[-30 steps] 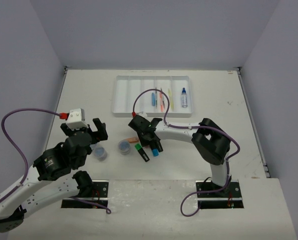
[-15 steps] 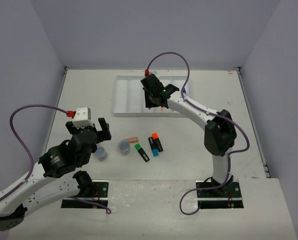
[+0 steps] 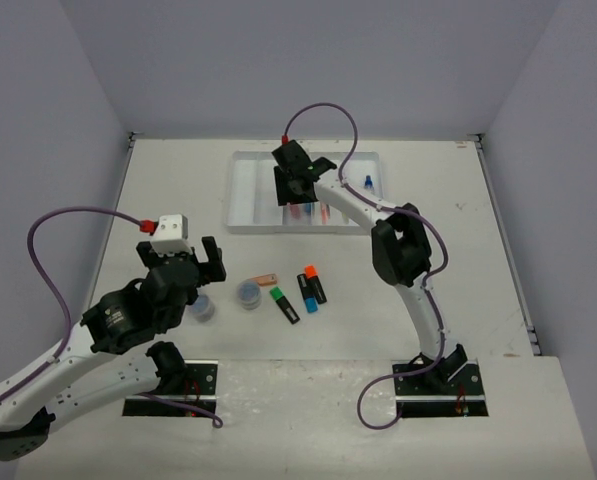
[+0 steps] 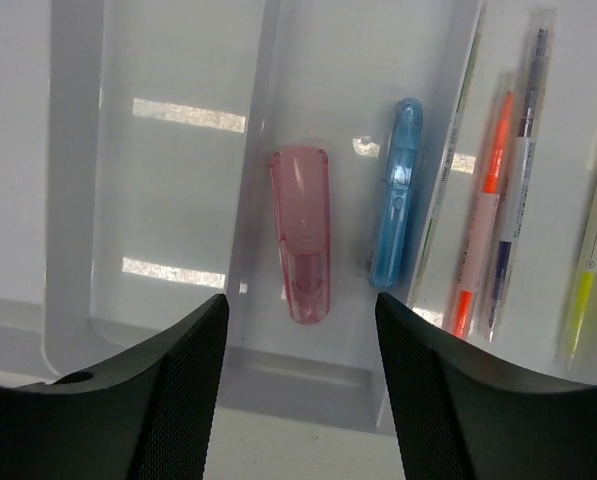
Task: Sort the stationery into containers
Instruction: Place the stationery in the storage box, then pick up the stationery from the center of the board.
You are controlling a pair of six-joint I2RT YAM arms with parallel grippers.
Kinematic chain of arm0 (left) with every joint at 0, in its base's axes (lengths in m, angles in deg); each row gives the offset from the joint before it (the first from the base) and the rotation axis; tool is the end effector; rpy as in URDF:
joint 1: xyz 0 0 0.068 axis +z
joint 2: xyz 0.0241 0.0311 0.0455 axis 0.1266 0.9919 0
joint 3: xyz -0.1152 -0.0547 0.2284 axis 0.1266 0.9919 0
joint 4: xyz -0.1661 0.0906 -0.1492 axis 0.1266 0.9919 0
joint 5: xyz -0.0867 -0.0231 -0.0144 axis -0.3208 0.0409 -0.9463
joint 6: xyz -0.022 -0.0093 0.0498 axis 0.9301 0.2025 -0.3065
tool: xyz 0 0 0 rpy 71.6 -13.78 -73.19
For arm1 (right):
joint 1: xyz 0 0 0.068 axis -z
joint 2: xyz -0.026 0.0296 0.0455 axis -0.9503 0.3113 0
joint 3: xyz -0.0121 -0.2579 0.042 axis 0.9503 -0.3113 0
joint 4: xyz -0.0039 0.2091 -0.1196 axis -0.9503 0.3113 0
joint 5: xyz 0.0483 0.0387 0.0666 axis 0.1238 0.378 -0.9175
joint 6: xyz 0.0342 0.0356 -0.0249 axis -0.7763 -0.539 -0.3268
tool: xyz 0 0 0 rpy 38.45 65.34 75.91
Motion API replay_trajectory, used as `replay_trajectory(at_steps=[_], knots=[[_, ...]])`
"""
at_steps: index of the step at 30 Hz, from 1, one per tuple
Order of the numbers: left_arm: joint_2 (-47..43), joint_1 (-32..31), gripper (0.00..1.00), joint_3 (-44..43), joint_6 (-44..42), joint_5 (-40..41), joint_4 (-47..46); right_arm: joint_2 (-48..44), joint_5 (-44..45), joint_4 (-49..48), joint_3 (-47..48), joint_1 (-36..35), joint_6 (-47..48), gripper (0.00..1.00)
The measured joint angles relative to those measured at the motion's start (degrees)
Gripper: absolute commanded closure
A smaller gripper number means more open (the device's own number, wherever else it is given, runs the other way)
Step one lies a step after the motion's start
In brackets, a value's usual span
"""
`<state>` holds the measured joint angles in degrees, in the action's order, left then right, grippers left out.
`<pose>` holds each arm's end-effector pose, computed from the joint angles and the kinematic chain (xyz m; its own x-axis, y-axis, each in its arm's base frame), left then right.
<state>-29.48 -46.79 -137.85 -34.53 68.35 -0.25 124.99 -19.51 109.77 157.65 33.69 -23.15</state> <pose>0.0836 -0.0664 0.3154 -0.3301 -0.1719 -0.9281 -0.0588 0.9851 -0.1616 0.3938 0.2972 0.2103 -0.7749 -0.0866 -0.6261 -0.1590 0.9854 0.0606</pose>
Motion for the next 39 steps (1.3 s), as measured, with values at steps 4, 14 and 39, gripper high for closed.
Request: replay_trajectory(at_steps=[4, 14, 39], knots=[[0.00, 0.00, 0.00, 0.00, -0.13, -0.15, -0.06, -0.91, 0.44, 0.06, -0.38, -0.13, 0.66, 0.43], [-2.97, 0.02, 0.00, 0.00, -0.06, 0.00, -0.06, -25.66, -8.65, -13.22, -32.50, -10.95, 15.79, 0.58], [-3.71, 0.04, 0.00, 0.00, -0.11, -0.06, -0.06, -13.70, -17.88, -15.19, -32.48, -18.57, 32.28, 0.51]])
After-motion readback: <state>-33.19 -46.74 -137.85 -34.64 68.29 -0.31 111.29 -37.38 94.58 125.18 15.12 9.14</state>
